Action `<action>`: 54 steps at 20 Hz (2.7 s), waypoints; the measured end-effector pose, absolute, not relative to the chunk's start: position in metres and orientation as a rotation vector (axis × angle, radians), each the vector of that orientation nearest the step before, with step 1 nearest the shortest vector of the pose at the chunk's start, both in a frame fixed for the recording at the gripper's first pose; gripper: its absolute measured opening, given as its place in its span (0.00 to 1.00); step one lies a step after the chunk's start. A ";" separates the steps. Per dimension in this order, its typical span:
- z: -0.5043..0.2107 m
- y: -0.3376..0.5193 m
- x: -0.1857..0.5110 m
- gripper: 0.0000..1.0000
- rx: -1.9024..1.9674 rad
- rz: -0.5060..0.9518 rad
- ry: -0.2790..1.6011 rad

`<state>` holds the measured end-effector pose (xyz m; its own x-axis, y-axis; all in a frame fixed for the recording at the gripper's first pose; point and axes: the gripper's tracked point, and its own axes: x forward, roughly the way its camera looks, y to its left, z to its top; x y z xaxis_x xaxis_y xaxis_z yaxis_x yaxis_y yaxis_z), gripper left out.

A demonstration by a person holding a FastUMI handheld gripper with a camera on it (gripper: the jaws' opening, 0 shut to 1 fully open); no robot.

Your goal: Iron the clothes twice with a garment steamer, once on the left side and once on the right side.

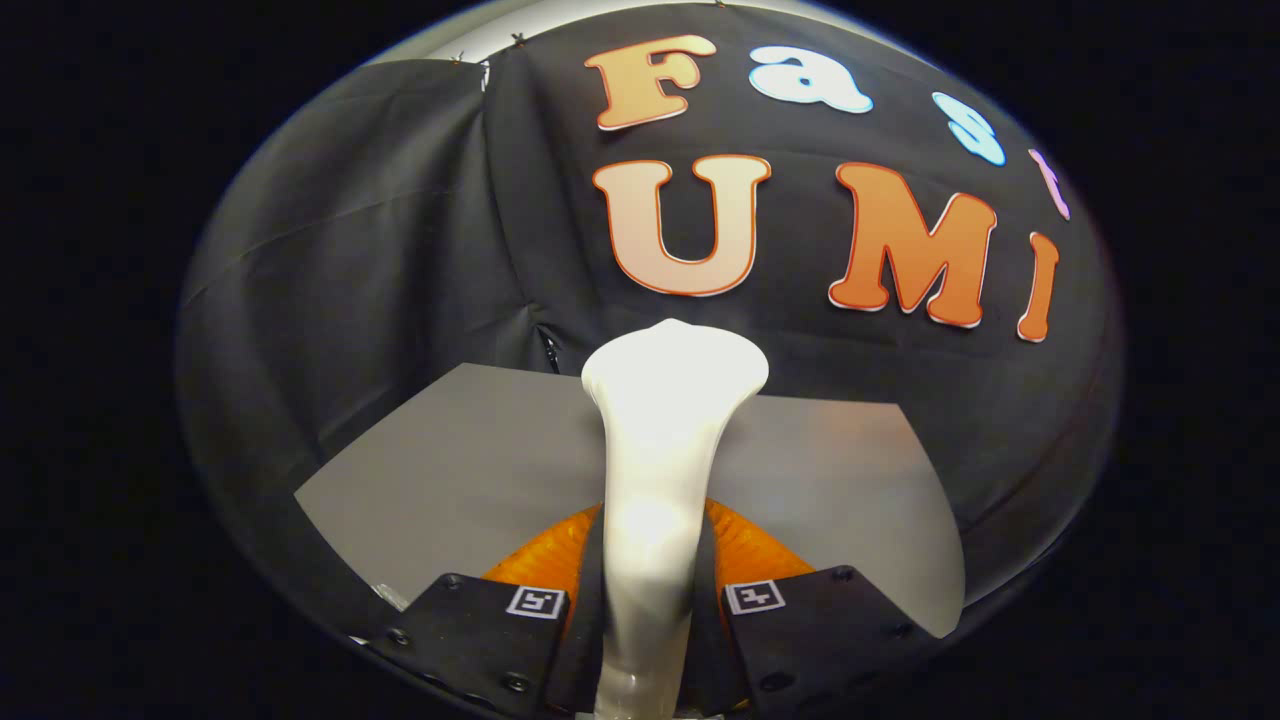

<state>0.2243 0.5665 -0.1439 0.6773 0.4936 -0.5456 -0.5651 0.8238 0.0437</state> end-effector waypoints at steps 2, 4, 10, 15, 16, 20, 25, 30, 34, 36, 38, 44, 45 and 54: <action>-0.131 0.565 0.215 0.44 -0.141 0.617 0.532; -0.114 0.561 0.204 0.44 -0.138 0.633 0.486; -0.062 0.551 0.154 0.44 -0.098 0.731 0.352; -0.001 0.529 0.102 0.44 -0.076 0.816 0.204; 0.011 0.522 0.092 0.44 -0.066 0.828 0.185; 0.049 0.488 0.059 0.43 -0.026 0.867 0.121; 0.084 0.426 0.030 0.44 -0.009 0.848 0.029; 0.105 0.366 0.022 0.43 0.000 0.797 -0.009; 0.122 0.313 0.024 0.43 0.006 0.715 -0.048; 0.125 0.287 0.029 0.43 0.001 0.665 -0.063; 0.124 0.260 0.033 0.43 -0.007 0.613 -0.074; 0.103 0.188 0.053 0.43 -0.027 0.460 -0.074; 0.100 0.178 0.054 0.43 -0.024 0.441 -0.069; 0.061 0.149 0.116 0.43 0.014 0.381 -0.026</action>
